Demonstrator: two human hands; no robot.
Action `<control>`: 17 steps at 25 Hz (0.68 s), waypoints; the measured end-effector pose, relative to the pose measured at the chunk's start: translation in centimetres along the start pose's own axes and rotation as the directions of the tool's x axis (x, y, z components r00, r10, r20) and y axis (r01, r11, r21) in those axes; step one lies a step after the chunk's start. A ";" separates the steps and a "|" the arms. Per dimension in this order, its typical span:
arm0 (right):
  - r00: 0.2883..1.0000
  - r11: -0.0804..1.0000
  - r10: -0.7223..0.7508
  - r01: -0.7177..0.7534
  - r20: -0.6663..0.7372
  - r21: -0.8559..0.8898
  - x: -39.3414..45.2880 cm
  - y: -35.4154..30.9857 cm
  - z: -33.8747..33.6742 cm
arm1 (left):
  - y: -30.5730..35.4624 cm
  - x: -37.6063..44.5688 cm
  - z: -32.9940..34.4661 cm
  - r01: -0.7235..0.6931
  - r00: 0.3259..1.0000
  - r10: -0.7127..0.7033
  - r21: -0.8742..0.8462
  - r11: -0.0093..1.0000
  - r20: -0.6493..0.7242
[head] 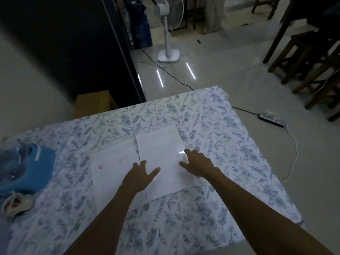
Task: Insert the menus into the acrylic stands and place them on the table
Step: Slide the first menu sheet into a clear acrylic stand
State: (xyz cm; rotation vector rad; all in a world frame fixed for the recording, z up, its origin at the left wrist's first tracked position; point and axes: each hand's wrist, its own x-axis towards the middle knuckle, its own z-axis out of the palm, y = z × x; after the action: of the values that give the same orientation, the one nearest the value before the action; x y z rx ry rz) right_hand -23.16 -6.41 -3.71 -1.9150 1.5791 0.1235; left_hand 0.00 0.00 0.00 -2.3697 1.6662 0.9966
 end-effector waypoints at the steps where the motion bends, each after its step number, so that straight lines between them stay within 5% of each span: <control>1: 1.000 1.000 0.007 -0.007 -0.002 -0.005 0.3 0.2 0.0 | 0.1 0.3 0.3 0.009 1.000 -0.009 -0.038 0.999 0.002; 12: 0.999 1.000 0.001 -0.002 0.049 0.019 1.7 -0.4 1.3 | -0.2 2.3 1.7 0.094 0.984 -0.124 -0.220 0.971 -0.128; 17: 0.997 0.985 0.056 -0.063 0.047 0.162 1.6 -0.4 1.4 | -1.1 2.8 2.7 0.088 0.970 -0.159 -0.344 0.935 -0.184</control>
State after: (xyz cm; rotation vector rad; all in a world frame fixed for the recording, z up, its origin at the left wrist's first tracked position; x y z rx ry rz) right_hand -21.88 -7.03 -5.39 -1.7286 1.5689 0.0576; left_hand 0.31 -0.73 -3.97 -2.8495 1.4804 1.1194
